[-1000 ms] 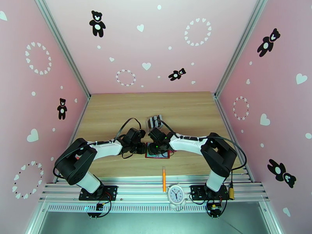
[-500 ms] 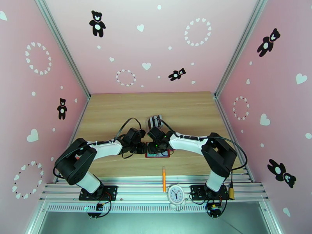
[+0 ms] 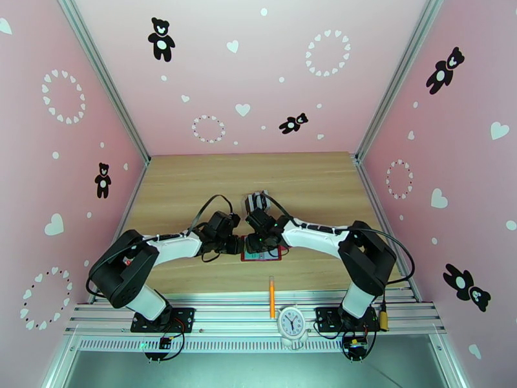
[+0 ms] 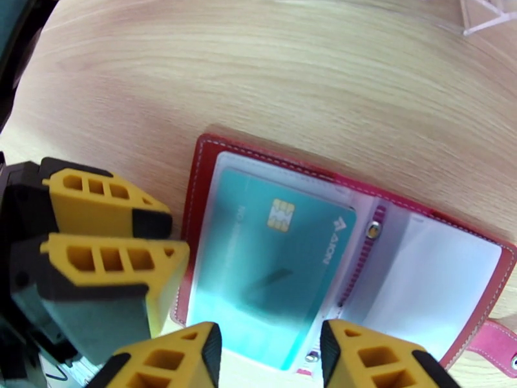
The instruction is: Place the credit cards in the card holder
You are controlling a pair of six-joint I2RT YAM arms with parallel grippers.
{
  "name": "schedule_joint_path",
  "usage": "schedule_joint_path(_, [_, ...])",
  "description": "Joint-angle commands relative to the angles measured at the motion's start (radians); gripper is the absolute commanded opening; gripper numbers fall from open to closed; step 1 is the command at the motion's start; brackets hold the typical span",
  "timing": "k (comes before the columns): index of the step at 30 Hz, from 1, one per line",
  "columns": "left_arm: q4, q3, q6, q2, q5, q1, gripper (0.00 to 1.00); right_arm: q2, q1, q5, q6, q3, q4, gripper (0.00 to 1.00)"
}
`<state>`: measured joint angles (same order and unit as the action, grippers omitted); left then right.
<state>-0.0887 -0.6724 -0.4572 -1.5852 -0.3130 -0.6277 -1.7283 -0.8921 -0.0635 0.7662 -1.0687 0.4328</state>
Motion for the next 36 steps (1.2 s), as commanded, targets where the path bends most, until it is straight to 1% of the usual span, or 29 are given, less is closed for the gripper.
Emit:
schedule_joint_path(1, [-0.008, 0.023, -0.012, 0.036, 0.040, 0.018, 0.29, 0.052, 0.010, 0.022, -0.016, -0.002, 0.033, 0.47])
schedule_joint_path(7, [0.003, 0.039, -0.018, 0.062, 0.037, 0.032, 0.31, 0.112, 0.045, 0.039, -0.037, 0.013, 0.068, 0.47])
schedule_joint_path(13, [0.017, 0.045, -0.019, 0.063, 0.012, 0.032, 0.34, 0.218, 0.118, 0.051, -0.057, 0.077, 0.100, 0.47])
schedule_joint_path(17, [0.023, 0.046, -0.019, 0.057, 0.007, 0.032, 0.42, 0.298, 0.176, 0.048, -0.072, 0.124, 0.122, 0.48])
schedule_joint_path(20, [0.026, 0.044, -0.019, 0.056, 0.006, 0.031, 0.46, 0.349, 0.220, 0.045, -0.084, 0.165, 0.132, 0.54])
schedule_joint_path(22, [0.024, 0.045, -0.018, 0.057, 0.004, 0.033, 0.46, 0.372, 0.252, 0.029, -0.093, 0.197, 0.131, 0.55])
schedule_joint_path(28, [0.035, 0.046, -0.019, 0.051, -0.019, 0.033, 0.47, 0.412, 0.341, -0.056, -0.093, 0.308, 0.071, 0.56])
schedule_joint_path(31, [0.040, 0.045, -0.020, 0.047, -0.026, 0.032, 0.47, 0.414, 0.368, -0.132, -0.078, 0.363, 0.003, 0.56])
schedule_joint_path(36, [0.046, 0.044, -0.021, 0.039, -0.045, 0.032, 0.47, 0.395, 0.373, -0.197, -0.052, 0.414, -0.089, 0.55])
